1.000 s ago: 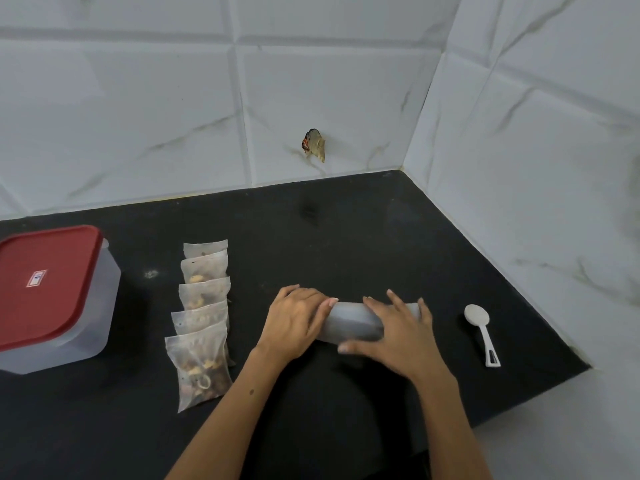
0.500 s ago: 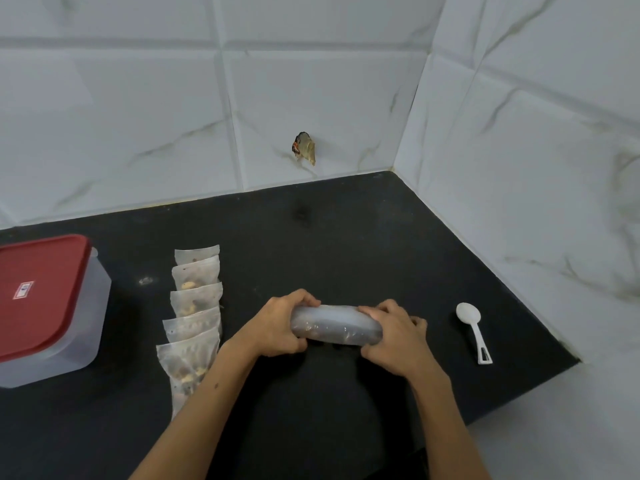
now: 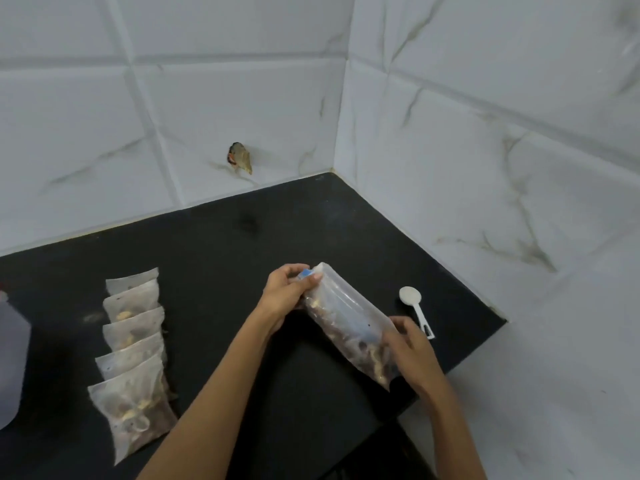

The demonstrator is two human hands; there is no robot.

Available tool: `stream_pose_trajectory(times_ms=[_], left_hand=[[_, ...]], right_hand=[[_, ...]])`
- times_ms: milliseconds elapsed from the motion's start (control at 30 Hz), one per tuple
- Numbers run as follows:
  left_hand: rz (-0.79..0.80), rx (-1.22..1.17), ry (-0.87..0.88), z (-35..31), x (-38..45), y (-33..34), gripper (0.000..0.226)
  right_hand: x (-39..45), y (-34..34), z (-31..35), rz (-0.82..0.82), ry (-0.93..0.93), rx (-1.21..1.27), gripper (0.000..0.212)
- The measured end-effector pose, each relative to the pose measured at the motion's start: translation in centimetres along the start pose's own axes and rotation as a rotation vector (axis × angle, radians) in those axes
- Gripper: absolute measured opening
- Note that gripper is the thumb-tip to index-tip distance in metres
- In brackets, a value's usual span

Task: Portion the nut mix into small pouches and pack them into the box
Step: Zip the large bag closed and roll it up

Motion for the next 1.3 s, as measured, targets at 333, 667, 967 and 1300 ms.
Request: stream_pose_trajectory(times_ms=[333,667,967,1300], left_hand=[[-0.207,0.784,0.727,-0.7,-1.5,8.2,0.041],[0.162,1.217,0.944,3.4,-2.4,10.0,0.057],[0.161,0.990,0.904,3.3,-2.9,9.6,0.071],[-0.389,0.261,0.775,-7.5,-10.0,-8.1,0.049]], right_hand=[[-1.1,-0.8,-1.3,-0.463,-0.433,-0.809,0.052],[-0.2,2.4,-5.7,-0.212,-0.466,-0.923,0.066],[0.4,2.1,-6.0,-0.055,-0.440,-0.840,0.068],[-2.6,6.3,7.3,-0.150,-0.549,-0.182,0.041]])
Point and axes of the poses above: each hand's wrist, its own x-axis towards the middle knuckle, its own y-axis out of the palm, z = x × y, the point moved 4 cm from there along x, towards the middle knuckle, and after that the axes turned 14 degrees about -z, right-handed, at the moved point
